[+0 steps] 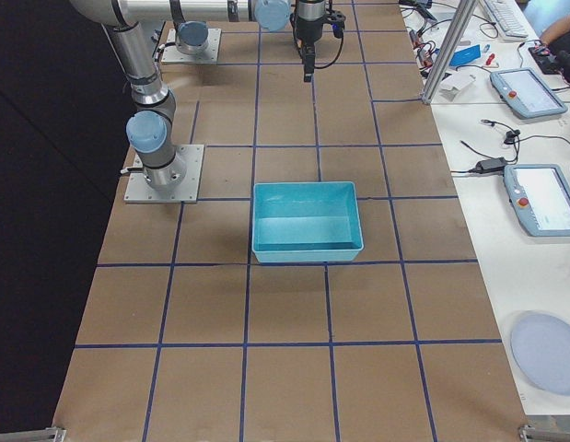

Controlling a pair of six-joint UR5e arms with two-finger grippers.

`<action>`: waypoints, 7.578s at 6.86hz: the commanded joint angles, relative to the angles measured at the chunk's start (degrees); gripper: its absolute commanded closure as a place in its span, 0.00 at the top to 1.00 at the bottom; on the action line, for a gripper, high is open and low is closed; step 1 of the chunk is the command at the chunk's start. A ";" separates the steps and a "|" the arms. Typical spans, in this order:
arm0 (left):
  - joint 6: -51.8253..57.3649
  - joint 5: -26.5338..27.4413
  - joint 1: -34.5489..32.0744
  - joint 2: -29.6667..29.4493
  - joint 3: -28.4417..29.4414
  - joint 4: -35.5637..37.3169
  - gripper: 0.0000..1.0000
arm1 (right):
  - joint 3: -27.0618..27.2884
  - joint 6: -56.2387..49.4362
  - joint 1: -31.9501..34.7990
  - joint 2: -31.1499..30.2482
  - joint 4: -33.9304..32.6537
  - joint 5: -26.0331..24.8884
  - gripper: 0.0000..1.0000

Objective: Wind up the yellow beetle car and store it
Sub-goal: 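Keep dragging the car backward with the left gripper to wind it, then open the left gripper and raise it, letting the car roll off, then move the right gripper down onto the rolling car near the bin, then close the right gripper on the yellow car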

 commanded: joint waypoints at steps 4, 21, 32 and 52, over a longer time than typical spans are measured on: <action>4.40 0.50 0.22 0.85 -0.30 -0.40 0.22 | 0.06 -0.05 0.28 0.00 0.09 -0.04 1.00; 8.27 0.59 5.23 1.39 0.13 -0.67 1.00 | 0.06 -0.05 0.01 0.00 0.35 0.05 1.00; -59.65 9.17 -23.11 14.30 27.79 -42.21 1.00 | 1.11 -22.97 -0.51 1.06 -1.41 1.63 1.00; -99.48 4.72 -18.32 20.55 28.52 -51.73 1.00 | 29.15 -111.84 -20.20 15.73 -45.08 -2.84 0.77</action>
